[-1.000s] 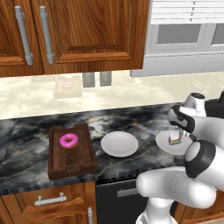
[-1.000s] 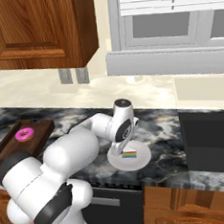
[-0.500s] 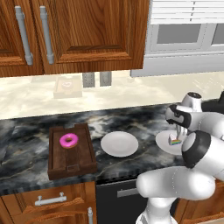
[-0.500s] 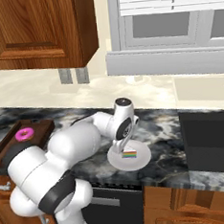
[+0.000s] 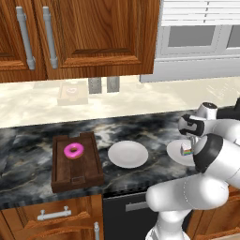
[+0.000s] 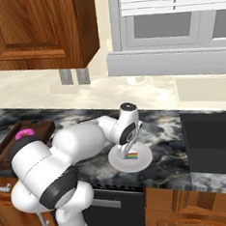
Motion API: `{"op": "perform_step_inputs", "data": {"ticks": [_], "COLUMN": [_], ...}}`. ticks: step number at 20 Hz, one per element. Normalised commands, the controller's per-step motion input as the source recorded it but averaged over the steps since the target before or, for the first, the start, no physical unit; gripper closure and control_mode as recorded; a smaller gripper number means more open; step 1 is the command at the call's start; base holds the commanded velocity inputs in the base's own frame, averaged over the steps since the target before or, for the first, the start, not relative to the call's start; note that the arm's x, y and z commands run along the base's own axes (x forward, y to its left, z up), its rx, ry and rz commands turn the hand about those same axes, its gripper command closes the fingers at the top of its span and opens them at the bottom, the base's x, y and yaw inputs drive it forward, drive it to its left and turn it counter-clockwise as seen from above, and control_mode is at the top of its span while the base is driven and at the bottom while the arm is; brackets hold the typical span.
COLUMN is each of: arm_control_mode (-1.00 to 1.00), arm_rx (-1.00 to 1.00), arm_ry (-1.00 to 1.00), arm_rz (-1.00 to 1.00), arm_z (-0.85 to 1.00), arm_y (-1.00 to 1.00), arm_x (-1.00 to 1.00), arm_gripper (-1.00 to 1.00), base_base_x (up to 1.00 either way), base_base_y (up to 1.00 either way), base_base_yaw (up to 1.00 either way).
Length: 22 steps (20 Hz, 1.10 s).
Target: Move the dessert items from the plates to the tray.
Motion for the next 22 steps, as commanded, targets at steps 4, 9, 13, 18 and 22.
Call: {"op": "perform_step_inputs", "data": {"ticks": [4,9,13,18,22], "arm_control_mode": [-1.0,-1.0,-1.0,-1.0,-1.0], "arm_rx": [0.0,0.0,0.0,0.0,0.0], "arm_ry": [0.0,0.0,0.0,0.0,0.0], "arm_rz": [0.0,0.0,0.0,0.0,0.0], "arm_z": [-0.01,-0.03,-0.07,-0.18,-0.33], "arm_y": [0.0,0.0,-0.04,-0.03,-0.02], "arm_x": [0.0,0.0,0.07,0.04,0.0], "arm_gripper": [-1.0,-1.0,-1.0,-1.0,-1.0], "base_base_x": [0.0,0.0,0.0,0.0,0.0], "base_base_y": [0.0,0.0,0.0,0.0,0.0], "base_base_yaw": [0.0,0.0,0.0,0.0,0.0]}}
